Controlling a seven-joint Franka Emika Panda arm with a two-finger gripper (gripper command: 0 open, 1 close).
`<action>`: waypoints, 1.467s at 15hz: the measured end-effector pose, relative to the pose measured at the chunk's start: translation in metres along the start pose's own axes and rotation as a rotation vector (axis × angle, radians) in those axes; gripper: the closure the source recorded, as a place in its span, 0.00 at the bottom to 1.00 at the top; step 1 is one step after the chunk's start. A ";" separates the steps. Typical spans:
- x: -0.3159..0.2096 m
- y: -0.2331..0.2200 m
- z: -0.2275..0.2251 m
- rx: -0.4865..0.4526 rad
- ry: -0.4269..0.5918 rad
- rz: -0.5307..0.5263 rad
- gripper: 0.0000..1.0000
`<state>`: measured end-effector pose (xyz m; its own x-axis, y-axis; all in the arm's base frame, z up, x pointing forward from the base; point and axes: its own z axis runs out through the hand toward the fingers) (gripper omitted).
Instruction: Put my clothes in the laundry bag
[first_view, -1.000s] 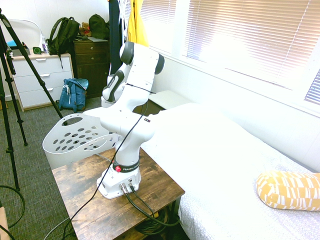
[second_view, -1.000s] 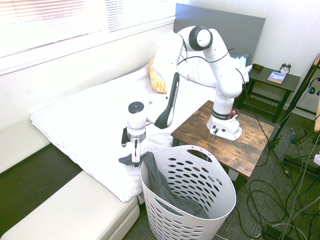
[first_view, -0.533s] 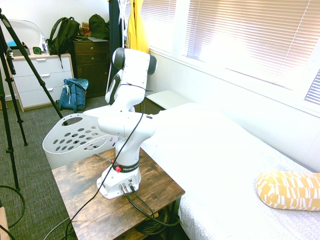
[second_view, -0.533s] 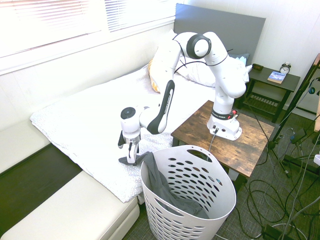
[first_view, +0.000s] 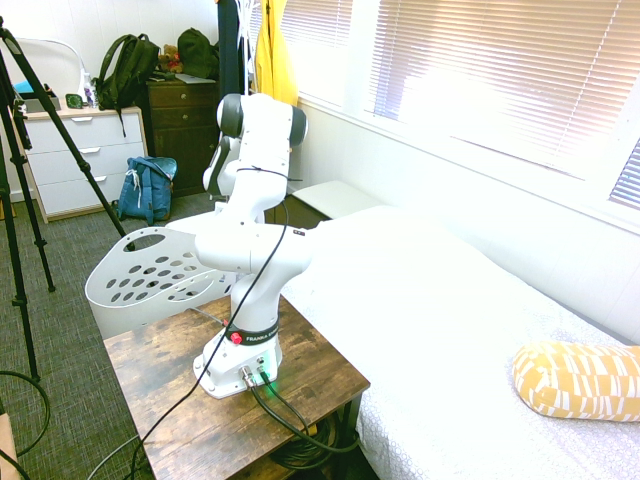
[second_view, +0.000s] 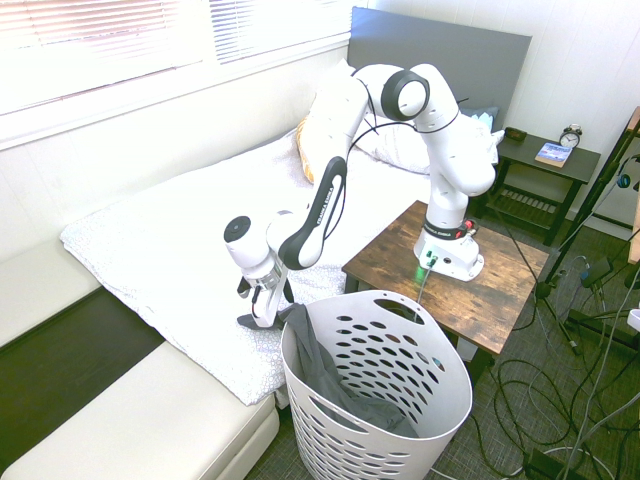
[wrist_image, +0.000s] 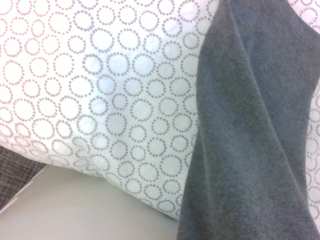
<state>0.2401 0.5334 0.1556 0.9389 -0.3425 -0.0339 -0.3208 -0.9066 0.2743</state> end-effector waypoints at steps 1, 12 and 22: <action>0.000 0.001 0.003 -0.013 -0.005 0.009 1.00; -0.001 0.005 0.007 -0.056 -0.051 0.059 1.00; -0.019 0.007 -0.042 0.004 0.003 0.051 1.00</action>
<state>0.2252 0.5437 0.1991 0.9218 -0.3872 -0.0171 -0.3684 -0.8891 0.2717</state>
